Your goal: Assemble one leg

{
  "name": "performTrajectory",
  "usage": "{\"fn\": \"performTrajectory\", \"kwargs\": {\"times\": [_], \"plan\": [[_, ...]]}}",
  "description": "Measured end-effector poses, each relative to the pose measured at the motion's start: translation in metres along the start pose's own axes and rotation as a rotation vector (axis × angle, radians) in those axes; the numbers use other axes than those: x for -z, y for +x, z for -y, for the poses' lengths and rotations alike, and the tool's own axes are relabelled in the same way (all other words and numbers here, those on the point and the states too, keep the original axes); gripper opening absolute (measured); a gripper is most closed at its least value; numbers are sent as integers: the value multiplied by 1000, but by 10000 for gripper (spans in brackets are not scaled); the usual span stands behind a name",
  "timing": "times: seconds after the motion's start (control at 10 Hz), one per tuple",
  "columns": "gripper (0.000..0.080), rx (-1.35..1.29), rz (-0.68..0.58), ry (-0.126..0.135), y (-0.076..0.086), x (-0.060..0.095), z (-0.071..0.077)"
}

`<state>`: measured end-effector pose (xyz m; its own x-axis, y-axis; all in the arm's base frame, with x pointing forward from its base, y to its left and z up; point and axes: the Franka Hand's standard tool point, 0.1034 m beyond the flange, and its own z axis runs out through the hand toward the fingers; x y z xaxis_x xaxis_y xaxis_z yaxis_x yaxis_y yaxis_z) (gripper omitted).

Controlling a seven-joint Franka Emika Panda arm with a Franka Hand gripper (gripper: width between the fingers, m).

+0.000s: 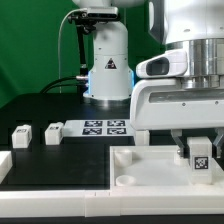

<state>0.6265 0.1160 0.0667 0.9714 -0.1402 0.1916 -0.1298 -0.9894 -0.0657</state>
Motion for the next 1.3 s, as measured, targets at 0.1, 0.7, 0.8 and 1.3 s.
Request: {"fn": "performTrajectory", "kwargs": {"times": [0.1, 0.7, 0.8, 1.3], "plan": [[290, -116, -12, 4, -1, 0, -1], [293, -886, 15, 21, -4, 0, 0], [294, -1063, 23, 23, -6, 0, 4], [373, -1321, 30, 29, -6, 0, 5]]}}
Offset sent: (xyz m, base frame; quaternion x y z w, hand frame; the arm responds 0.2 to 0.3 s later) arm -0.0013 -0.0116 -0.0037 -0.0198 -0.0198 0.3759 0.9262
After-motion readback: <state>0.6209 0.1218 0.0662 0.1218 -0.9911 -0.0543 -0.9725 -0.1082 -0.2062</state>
